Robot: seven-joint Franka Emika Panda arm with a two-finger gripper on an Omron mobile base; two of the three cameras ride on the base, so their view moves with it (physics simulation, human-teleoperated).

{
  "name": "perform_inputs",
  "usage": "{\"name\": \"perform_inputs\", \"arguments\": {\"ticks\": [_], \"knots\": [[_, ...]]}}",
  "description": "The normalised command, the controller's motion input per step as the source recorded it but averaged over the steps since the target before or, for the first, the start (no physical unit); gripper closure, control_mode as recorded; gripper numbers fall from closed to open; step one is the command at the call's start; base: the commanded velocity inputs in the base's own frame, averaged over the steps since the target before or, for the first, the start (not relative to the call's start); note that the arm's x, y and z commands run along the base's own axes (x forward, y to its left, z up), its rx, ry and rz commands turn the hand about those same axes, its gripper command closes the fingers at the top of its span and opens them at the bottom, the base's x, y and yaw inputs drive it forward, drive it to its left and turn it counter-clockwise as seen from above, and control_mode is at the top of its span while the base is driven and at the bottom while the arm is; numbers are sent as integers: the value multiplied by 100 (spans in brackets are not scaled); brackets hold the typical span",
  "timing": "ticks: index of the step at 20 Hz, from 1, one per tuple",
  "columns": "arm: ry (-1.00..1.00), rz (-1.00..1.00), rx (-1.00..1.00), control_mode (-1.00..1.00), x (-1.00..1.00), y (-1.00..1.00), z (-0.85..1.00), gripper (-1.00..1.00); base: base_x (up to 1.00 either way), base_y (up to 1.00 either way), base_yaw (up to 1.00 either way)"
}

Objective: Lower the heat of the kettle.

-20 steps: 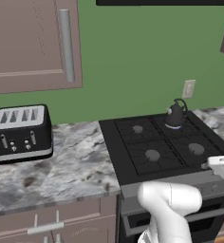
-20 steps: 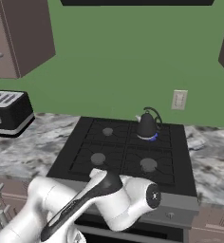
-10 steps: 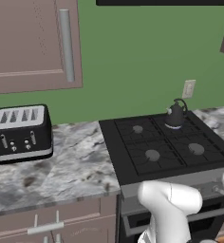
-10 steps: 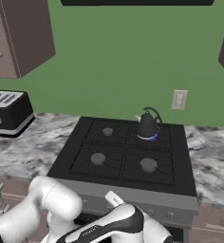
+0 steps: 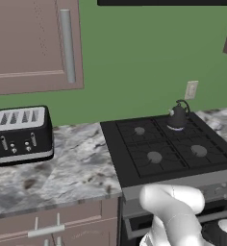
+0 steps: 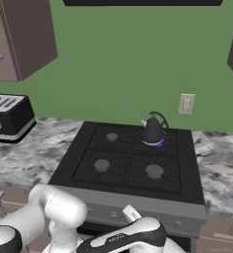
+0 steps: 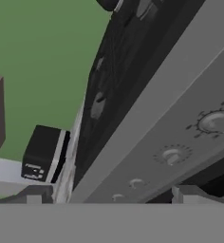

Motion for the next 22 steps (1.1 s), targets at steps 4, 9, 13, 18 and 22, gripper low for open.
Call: {"name": "perform_inputs", "arguments": {"ticks": [4, 9, 13, 18, 22], "knots": [[0, 0, 0, -100, 0, -27, -16, -100, 0, 0, 0], [0, 0, -1, -100, 0, -6, -19, -100, 0, 0, 0], [0, 0, -3, -100, 0, 0, -18, -100, 0, 0, 0], [0, -2, -1, -100, 0, 0, -6, -100, 0, 0, 0], [0, -1, 0, -100, 0, 0, -4, -100, 0, 0, 0]]}}
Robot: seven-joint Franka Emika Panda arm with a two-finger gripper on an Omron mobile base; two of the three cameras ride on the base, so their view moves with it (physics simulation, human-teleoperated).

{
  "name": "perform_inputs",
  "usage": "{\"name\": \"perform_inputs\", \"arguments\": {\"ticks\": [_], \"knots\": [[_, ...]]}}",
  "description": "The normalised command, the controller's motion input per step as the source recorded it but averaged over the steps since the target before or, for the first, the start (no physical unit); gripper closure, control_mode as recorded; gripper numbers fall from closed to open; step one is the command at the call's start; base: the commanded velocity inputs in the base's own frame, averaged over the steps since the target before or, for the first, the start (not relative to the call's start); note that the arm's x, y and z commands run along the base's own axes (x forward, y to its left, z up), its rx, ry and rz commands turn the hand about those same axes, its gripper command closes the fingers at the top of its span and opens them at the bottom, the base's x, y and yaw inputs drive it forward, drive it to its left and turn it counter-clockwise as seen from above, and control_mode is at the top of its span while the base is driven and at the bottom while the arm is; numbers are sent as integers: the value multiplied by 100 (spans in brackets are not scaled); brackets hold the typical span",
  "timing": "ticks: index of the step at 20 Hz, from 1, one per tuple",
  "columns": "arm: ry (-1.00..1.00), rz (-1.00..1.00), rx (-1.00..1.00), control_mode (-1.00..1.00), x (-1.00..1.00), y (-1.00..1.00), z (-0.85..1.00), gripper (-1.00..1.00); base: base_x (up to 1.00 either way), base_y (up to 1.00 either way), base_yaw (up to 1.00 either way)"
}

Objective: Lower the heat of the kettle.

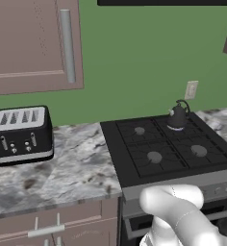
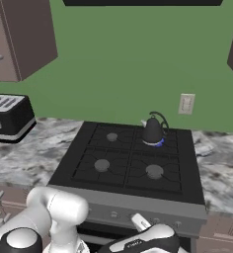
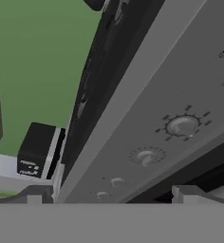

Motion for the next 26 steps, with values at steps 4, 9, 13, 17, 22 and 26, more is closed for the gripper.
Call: {"name": "perform_inputs", "arguments": {"ticks": [4, 9, 13, 17, 22, 26], "knots": [[0, -5, 0, -100, 1, 0, -3, -100, 0, 0, 0], [1, -9, 0, -100, 13, 0, -7, -100, 0, 0, 0], [0, -11, 0, -100, 12, 0, -11, -100, 0, 0, 0], [1, -12, 0, -100, 12, 0, -10, -100, 0, 0, 0], [0, -10, 0, -100, 1, -3, -22, -100, 0, 0, 0], [0, -7, 0, -100, 0, -12, -22, -100, 0, 0, 0]]}}
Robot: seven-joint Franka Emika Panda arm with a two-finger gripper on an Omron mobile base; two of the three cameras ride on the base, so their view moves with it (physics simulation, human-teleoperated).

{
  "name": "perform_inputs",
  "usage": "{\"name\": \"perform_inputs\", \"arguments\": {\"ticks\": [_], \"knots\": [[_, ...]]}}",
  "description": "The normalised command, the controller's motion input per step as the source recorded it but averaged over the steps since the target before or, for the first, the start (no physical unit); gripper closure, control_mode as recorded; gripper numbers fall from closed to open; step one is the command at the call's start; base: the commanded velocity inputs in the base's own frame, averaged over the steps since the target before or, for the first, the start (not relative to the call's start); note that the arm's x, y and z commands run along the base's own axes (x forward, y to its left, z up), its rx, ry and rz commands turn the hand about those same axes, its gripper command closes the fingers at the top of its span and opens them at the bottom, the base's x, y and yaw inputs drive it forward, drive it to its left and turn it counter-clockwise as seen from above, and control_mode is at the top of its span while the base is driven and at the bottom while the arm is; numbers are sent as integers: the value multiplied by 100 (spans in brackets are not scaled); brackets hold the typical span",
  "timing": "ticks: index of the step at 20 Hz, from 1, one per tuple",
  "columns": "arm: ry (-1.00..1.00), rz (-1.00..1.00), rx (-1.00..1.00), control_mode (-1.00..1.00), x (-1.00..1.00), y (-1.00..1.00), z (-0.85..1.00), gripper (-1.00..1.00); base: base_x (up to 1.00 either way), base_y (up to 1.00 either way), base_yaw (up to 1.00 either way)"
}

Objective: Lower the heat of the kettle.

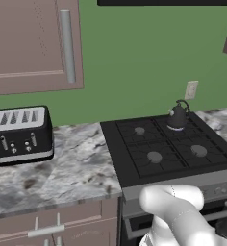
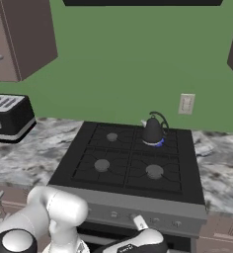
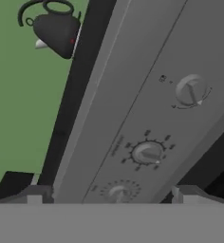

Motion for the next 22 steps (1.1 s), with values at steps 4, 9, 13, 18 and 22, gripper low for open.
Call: {"name": "perform_inputs", "arguments": {"ticks": [4, 9, 13, 18, 22], "knots": [[0, -4, 0, -100, 0, -20, -17, -100, 0, 0, 0], [0, -3, 0, -100, 0, -20, -3, -100, 0, 0, 0], [0, -1, 1, -100, 3, -11, 0, -100, 0, 0, 0], [0, -1, 0, -100, 9, -2, -2, -100, 0, 0, 0], [1, -4, 0, -100, 15, 0, -8, -100, 0, 0, 0]]}}
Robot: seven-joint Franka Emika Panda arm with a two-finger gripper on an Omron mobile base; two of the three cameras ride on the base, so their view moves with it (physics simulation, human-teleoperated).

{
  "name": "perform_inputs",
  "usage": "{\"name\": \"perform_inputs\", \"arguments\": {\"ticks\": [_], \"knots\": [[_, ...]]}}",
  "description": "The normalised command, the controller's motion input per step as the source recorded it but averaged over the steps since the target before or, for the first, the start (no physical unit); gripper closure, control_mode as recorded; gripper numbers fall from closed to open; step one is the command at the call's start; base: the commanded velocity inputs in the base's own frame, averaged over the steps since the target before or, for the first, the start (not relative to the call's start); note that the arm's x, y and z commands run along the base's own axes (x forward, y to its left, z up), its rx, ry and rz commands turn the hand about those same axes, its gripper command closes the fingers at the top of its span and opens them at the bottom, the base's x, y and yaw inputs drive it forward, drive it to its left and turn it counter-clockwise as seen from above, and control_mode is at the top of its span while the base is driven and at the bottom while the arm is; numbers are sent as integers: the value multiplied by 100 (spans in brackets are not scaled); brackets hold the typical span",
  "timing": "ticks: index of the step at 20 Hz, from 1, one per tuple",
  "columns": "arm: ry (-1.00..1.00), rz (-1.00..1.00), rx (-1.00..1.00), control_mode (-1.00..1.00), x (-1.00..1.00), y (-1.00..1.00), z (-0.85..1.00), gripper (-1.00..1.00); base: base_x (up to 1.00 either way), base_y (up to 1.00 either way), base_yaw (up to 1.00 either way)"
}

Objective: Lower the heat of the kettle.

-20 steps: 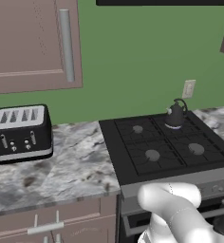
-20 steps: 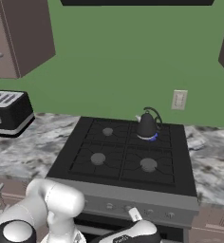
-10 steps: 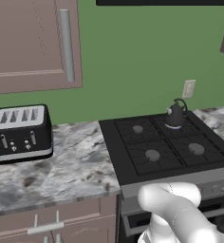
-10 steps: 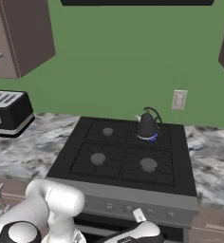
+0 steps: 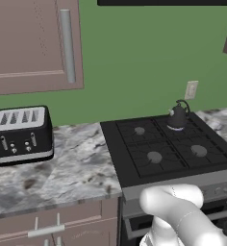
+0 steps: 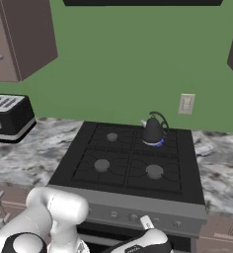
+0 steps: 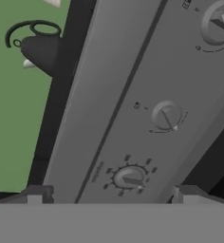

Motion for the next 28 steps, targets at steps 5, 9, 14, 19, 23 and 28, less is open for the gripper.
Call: {"name": "perform_inputs", "arguments": {"ticks": [5, 9, 14, 19, 23, 28], "knots": [[0, -4, 0, -100, 7, 0, -9, -100, 0, 0, 0], [0, -2, 1, -100, 1, 0, -11, -100, 0, 0, 0], [0, -3, 3, -100, 0, -2, -15, -100, 0, 0, 0], [0, -5, 3, -100, 6, -2, -9, -100, 0, 0, 0], [0, -5, 2, -100, 13, 0, -4, -100, 0, 0, 0], [0, -4, 1, -100, 18, 0, -1, -100, 0, 0, 0]]}}
